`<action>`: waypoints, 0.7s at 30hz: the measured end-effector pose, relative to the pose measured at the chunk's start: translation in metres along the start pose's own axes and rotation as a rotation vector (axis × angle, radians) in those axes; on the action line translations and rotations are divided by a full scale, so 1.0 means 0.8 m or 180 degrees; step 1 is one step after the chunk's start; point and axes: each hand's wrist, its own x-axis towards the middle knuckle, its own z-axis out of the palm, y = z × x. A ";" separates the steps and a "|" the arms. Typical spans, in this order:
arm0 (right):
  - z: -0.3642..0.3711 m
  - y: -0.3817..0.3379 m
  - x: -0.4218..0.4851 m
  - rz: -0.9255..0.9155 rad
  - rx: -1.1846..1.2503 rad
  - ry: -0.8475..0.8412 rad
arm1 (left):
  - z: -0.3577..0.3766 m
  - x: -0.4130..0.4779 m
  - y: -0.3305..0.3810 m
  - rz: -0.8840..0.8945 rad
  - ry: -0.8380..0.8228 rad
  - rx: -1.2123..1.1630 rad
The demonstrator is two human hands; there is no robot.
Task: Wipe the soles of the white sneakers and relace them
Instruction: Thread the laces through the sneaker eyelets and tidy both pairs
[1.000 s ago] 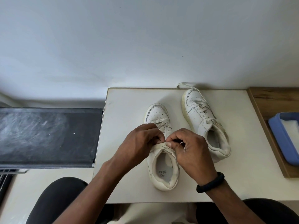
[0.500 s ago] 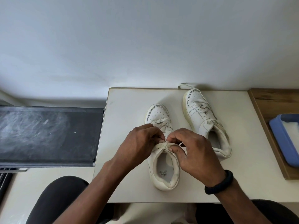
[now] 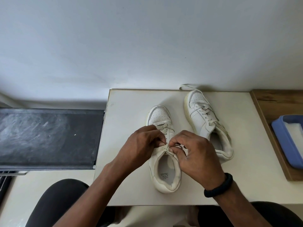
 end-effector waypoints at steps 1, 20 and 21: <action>-0.001 -0.001 0.000 0.0001 -0.0044 -0.0022 | 0.001 0.000 -0.001 0.0017 0.0022 0.0045; 0.004 -0.014 -0.005 0.0016 -0.0422 0.0124 | -0.008 -0.002 0.003 -0.0381 -0.0046 0.0246; 0.005 -0.015 -0.006 0.0018 -0.0436 0.0118 | -0.008 -0.001 0.003 -0.0405 -0.0064 0.0195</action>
